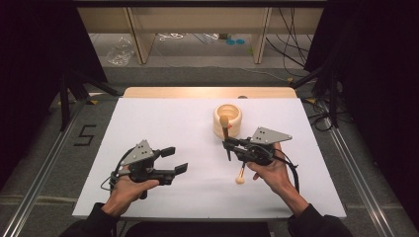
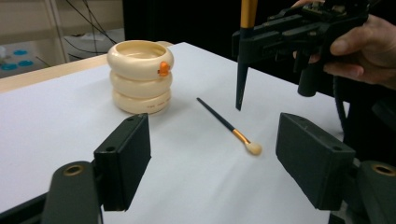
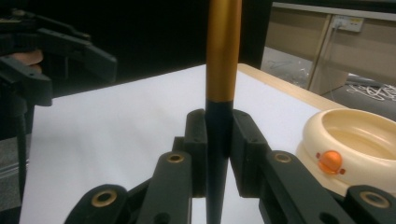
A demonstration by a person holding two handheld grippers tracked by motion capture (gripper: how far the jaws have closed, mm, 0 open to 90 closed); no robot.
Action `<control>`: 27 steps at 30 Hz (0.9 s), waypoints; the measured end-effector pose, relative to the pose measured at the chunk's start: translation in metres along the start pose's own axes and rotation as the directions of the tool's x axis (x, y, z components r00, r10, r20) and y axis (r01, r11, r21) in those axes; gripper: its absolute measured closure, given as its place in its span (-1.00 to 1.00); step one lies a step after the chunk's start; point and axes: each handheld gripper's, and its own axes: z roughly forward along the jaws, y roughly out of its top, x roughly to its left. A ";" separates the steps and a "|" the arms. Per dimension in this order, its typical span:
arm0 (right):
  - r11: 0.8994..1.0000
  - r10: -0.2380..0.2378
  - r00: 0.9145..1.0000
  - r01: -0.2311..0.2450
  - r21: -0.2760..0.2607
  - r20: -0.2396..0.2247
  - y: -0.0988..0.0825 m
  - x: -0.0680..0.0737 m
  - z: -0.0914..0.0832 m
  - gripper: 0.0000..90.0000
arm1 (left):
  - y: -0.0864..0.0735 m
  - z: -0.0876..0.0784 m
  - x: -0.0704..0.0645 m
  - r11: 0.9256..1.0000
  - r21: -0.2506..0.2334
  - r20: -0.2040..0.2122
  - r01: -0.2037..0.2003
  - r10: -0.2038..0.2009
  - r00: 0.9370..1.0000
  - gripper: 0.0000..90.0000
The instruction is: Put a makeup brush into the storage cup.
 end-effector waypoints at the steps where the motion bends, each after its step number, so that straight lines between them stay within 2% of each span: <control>1: 1.000 0.010 1.000 -0.010 0.001 0.004 0.000 -0.001 0.000 0.74 | -0.002 -0.002 0.000 1.000 -0.007 -0.001 -0.004 0.004 1.000 -0.41; 6: 0.999 0.029 0.999 -0.029 -0.014 0.019 0.002 -0.010 0.000 0.74 | -0.011 -0.011 -0.001 1.000 -0.008 -0.042 -0.028 0.028 0.999 -0.44; 7: 0.999 0.030 0.999 -0.029 -0.028 0.020 0.001 -0.012 0.001 0.74 | -0.014 -0.013 -0.002 0.999 -0.006 -0.048 -0.031 0.031 0.998 -0.44; 8: 0.999 0.043 0.999 -0.043 -0.010 0.028 0.002 -0.013 0.000 0.74 | -0.016 -0.014 -0.002 0.999 -0.003 -0.048 -0.034 0.034 0.998 -0.44; 10: 0.998 0.053 0.998 -0.052 -0.018 0.028 0.003 -0.016 0.001 0.74 | -0.021 -0.018 -0.001 0.999 0.008 -0.051 -0.046 0.046 0.998 -0.44; 11: 0.999 0.049 0.998 -0.049 -0.013 0.036 0.004 -0.018 0.001 0.74 | -0.024 -0.020 -0.001 1.000 0.008 -0.066 -0.029 0.029 0.997 -0.44; 14: 0.998 0.054 0.997 -0.053 -0.027 0.054 0.008 -0.026 0.003 0.74 | -0.032 -0.027 0.001 1.000 0.006 -0.076 -0.010 0.010 0.997 -0.45; 17: 0.998 0.064 0.996 -0.062 -0.033 0.065 0.010 -0.031 0.005 0.74 | -0.037 -0.035 0.002 1.000 0.020 -0.097 -0.024 0.026 0.995 -0.45; 18: 0.998 0.059 0.995 -0.056 -0.032 0.082 0.012 -0.034 0.005 0.74 | -0.038 -0.036 0.002 1.000 0.020 -0.100 -0.018 0.020 0.995 -0.45; 20: 0.998 0.062 0.995 -0.059 -0.035 0.083 0.013 -0.037 0.006 0.74 | -0.041 -0.040 0.001 1.000 0.019 -0.112 -0.008 0.010 0.994 -0.47; 21: 0.998 0.058 0.994 -0.055 -0.032 0.092 0.014 -0.038 0.006 0.74 | -0.043 -0.042 0.001 1.000 0.021 -0.114 -0.020 0.023 0.993 -0.47; 25: 0.998 0.062 0.993 -0.059 -0.035 0.099 0.017 -0.043 0.008 0.74 | -0.046 -0.043 0.000 0.999 0.029 -0.126 -0.027 0.030 0.992 -0.48; 26: 0.998 0.063 0.992 -0.060 -0.037 0.109 0.018 -0.045 0.009 0.74 | -0.046 -0.043 0.000 0.999 0.031 -0.125 -0.042 0.045 0.991 -0.49; 27: 0.997 0.066 0.992 -0.062 -0.038 0.105 0.019 -0.046 0.010 0.74 | -0.047 -0.041 -0.001 0.999 0.019 -0.128 -0.028 0.030 0.991 -0.50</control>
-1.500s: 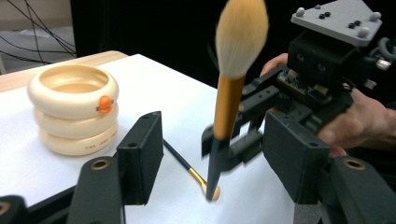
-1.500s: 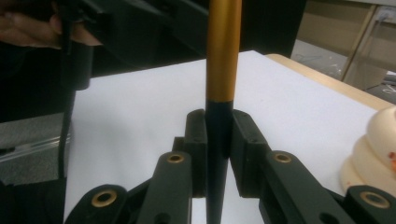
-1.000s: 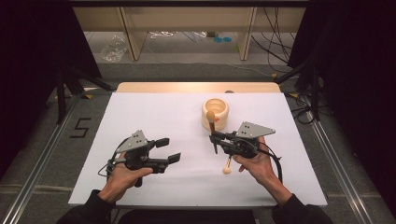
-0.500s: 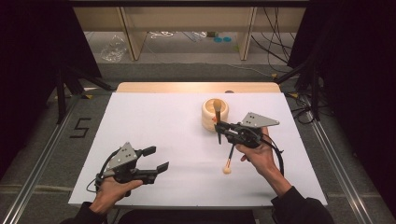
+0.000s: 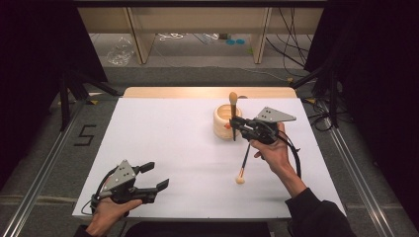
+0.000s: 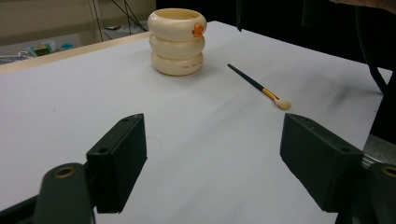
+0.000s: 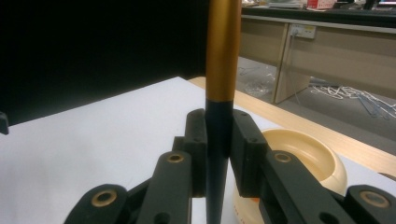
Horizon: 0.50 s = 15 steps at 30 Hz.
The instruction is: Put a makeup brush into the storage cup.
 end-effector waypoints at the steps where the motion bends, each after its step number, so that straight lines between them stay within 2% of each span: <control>1: 1.000 -0.001 1.000 0.001 0.006 0.004 0.001 -0.001 0.001 0.74 | 0.000 -0.001 -0.001 1.000 0.012 -0.010 -0.006 0.006 1.000 -0.53; 3: 1.000 0.000 1.000 0.000 0.002 0.012 0.003 -0.004 0.003 0.74 | -0.001 0.000 -0.001 1.000 0.013 -0.009 -0.005 0.005 1.000 -0.55; 5: 1.000 0.001 1.000 -0.001 -0.005 0.011 0.005 -0.006 0.005 0.74 | 0.000 0.000 -0.001 0.999 0.014 0.000 -0.032 0.032 1.000 -0.58; 6: 1.000 0.002 1.000 -0.002 -0.009 0.015 0.006 -0.007 0.006 0.74 | -0.001 0.001 -0.002 1.000 0.014 -0.003 -0.017 0.017 1.000 -0.59; 7: 1.000 0.000 1.000 0.000 -0.007 0.021 0.009 -0.008 0.006 0.74 | -0.001 0.001 -0.001 1.000 0.011 0.008 -0.027 0.027 1.000 -0.61; 8: 1.000 0.001 1.000 0.000 -0.014 0.020 0.010 -0.009 0.007 0.74 | -0.001 0.001 -0.003 1.000 0.017 0.007 -0.020 0.020 1.000 -0.62; 10: 1.000 -0.002 1.000 0.003 -0.014 0.026 0.014 -0.011 0.008 0.74 | -0.002 0.002 -0.005 1.000 0.007 0.009 0.007 -0.007 1.000 -0.65; 13: 1.000 -0.001 0.999 0.002 -0.028 0.035 0.020 -0.015 0.010 0.74 | -0.002 0.002 -0.006 1.000 0.013 0.010 -0.018 0.018 1.000 -0.65; 15: 1.000 0.000 0.999 0.001 -0.031 0.037 0.024 -0.017 0.011 0.74 | -0.002 0.002 -0.006 1.000 0.002 0.012 -0.005 0.005 1.000 -0.65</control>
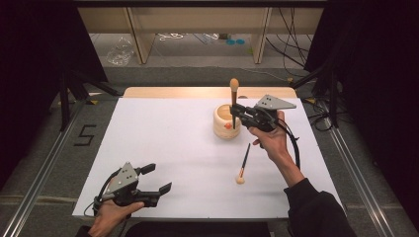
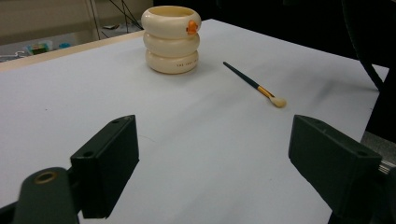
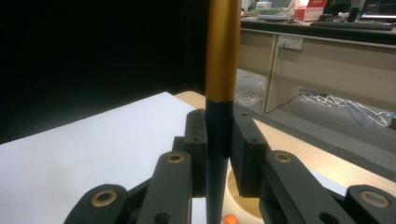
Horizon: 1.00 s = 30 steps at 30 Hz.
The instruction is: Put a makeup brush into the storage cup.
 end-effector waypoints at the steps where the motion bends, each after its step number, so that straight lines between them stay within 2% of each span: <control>1: 1.000 0.002 1.000 -0.002 -0.003 -0.003 0.001 -0.001 0.001 0.74 | 0.001 -0.001 0.001 1.000 0.004 -0.014 -0.004 0.004 1.000 -0.65; 2: 1.000 0.000 1.000 0.000 -0.011 -0.003 0.004 -0.002 0.002 0.74 | 0.001 -0.001 0.002 1.000 0.004 -0.014 -0.004 0.004 1.000 -0.65; 3: 1.000 0.002 1.000 -0.002 -0.008 -0.007 0.005 -0.003 0.002 0.74 | 0.000 0.000 0.002 1.000 -0.005 -0.016 0.018 -0.018 1.000 -0.65; 4: 1.000 0.003 1.000 -0.003 -0.004 -0.014 0.007 -0.003 0.003 0.74 | 0.000 0.000 0.003 1.000 -0.002 -0.012 0.006 -0.006 1.000 -0.65; 5: 1.000 -0.003 1.000 0.002 -0.010 -0.009 0.007 -0.004 0.004 0.74 | 0.000 -0.001 0.003 1.000 0.000 -0.016 0.021 -0.021 1.000 -0.65; 6: 1.000 -0.003 1.000 0.003 -0.001 -0.009 0.008 -0.005 0.005 0.74 | 0.001 -0.001 0.003 1.000 0.006 -0.022 0.012 -0.012 1.000 -0.64; 8: 1.000 -0.001 1.000 0.001 -0.006 -0.006 0.009 -0.007 0.008 0.74 | 0.001 0.000 0.003 1.000 -0.009 -0.014 0.028 -0.028 1.000 -0.64; 12: 1.000 0.000 1.000 0.000 -0.006 0.002 0.011 -0.012 0.015 0.74 | 0.001 0.000 0.002 1.000 0.011 -0.018 0.001 0.000 1.000 -0.64; 13: 1.000 -0.002 1.000 0.002 -0.008 0.006 0.012 -0.013 0.015 0.74 | 0.001 0.000 0.001 1.000 0.011 -0.017 0.015 -0.015 1.000 -0.63; 16: 1.000 -0.008 1.000 0.008 -0.004 0.021 0.012 -0.019 0.020 0.74 | 0.001 0.000 0.001 1.000 0.015 -0.013 0.009 -0.009 1.000 -0.60; 17: 1.000 0.008 1.000 -0.008 -0.006 0.015 0.012 -0.020 0.022 0.74 | 0.000 0.000 0.002 1.000 0.024 -0.017 -0.001 0.001 1.000 -0.60; 20: 1.000 0.009 1.000 -0.008 -0.022 0.029 0.014 -0.026 0.025 0.74 | 0.001 0.001 0.001 1.000 0.013 -0.016 0.014 -0.014 1.000 -0.60; 22: 1.000 0.018 0.999 -0.017 -0.017 0.032 0.015 -0.029 0.027 0.74 | 0.001 0.002 0.002 1.000 0.014 -0.011 -0.003 0.003 1.000 -0.60; 24: 0.999 0.028 0.999 -0.027 -0.019 0.036 0.015 -0.030 0.030 0.74 | 0.000 0.002 0.000 1.000 0.021 -0.016 0.012 -0.011 1.000 -0.60; 26: 1.000 0.013 0.999 -0.012 -0.018 0.046 0.014 -0.034 0.034 0.74 | 0.000 0.003 0.000 1.000 0.020 -0.016 0.008 -0.008 1.000 -0.60; 28: 1.000 0.028 0.999 -0.027 -0.013 0.047 0.013 -0.035 0.038 0.74 | 0.001 0.003 0.000 1.000 0.016 0.000 -0.006 0.006 1.000 -0.60; 29: 1.000 0.023 0.998 -0.022 -0.021 0.051 0.013 -0.036 0.040 0.74 | 0.001 0.003 0.000 1.000 0.018 0.001 0.000 0.000 1.000 -0.60; 30: 0.999 0.036 0.998 -0.035 -0.017 0.048 0.013 -0.037 0.041 0.74 | 0.000 0.003 -0.002 1.000 0.020 0.002 0.022 -0.022 1.000 -0.60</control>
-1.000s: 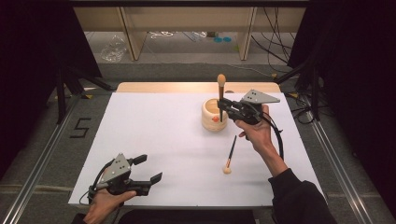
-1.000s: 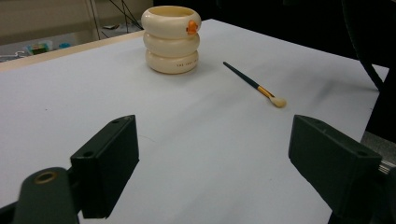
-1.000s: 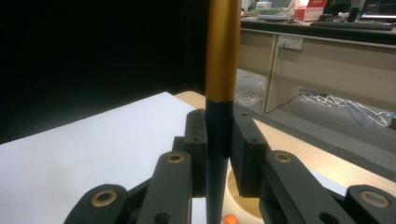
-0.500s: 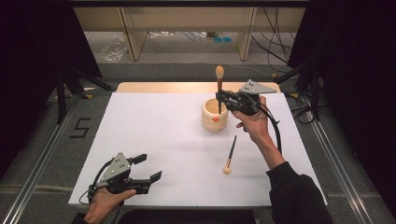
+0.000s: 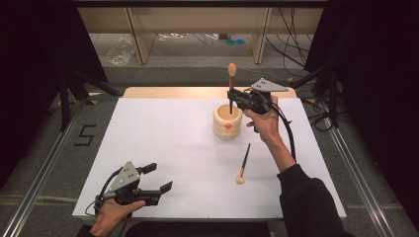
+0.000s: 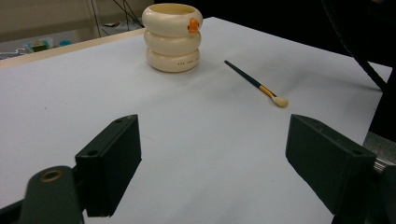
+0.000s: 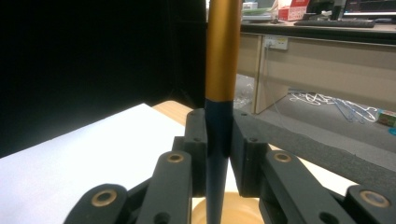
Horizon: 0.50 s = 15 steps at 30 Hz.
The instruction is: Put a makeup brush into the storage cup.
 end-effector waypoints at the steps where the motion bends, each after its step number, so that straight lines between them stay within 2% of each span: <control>1: 1.000 -0.021 1.000 0.021 -0.012 0.011 0.000 -0.002 0.002 0.74 | 0.000 0.000 0.000 1.000 0.003 -0.002 0.009 -0.009 1.000 -0.60; 2: 1.000 0.001 1.000 -0.001 0.003 0.002 -0.001 -0.001 0.004 0.74 | 0.000 0.000 0.000 1.000 0.003 -0.007 0.010 -0.010 1.000 -0.60; 6: 1.000 -0.011 1.000 0.011 -0.003 0.011 -0.003 -0.004 0.013 0.74 | 0.001 0.001 0.001 1.000 0.001 -0.008 -0.027 0.027 1.000 -0.60; 7: 1.000 0.005 1.000 -0.005 0.006 0.007 -0.004 -0.004 0.014 0.74 | 0.000 0.002 0.001 1.000 -0.008 0.000 -0.018 0.018 1.000 -0.58; 8: 1.000 -0.007 1.000 0.007 -0.006 0.018 -0.005 -0.006 0.017 0.74 | 0.000 0.002 0.001 1.000 -0.008 -0.001 -0.017 0.017 1.000 -0.57; 9: 1.000 0.014 1.000 -0.014 0.007 0.015 -0.006 -0.005 0.018 0.74 | 0.001 0.001 0.001 1.000 0.001 -0.009 -0.019 0.019 1.000 -0.57; 10: 1.000 0.001 1.000 -0.001 0.007 0.018 -0.008 -0.007 0.019 0.74 | 0.001 0.001 0.001 1.000 -0.001 -0.008 -0.018 0.018 1.000 -0.57; 11: 1.000 0.016 1.000 -0.016 0.014 0.019 -0.009 -0.007 0.020 0.74 | 0.001 0.001 0.001 1.000 0.000 -0.008 -0.020 0.020 1.000 -0.57; 12: 1.000 0.007 1.000 -0.007 0.014 0.023 -0.010 -0.009 0.021 0.74 | 0.000 0.001 0.001 1.000 0.001 -0.010 -0.019 0.019 1.000 -0.58; 15: 1.000 0.018 0.999 -0.019 0.023 0.028 -0.014 -0.010 0.024 0.74 | 0.000 0.002 0.001 1.000 -0.009 -0.003 -0.017 0.017 1.000 -0.58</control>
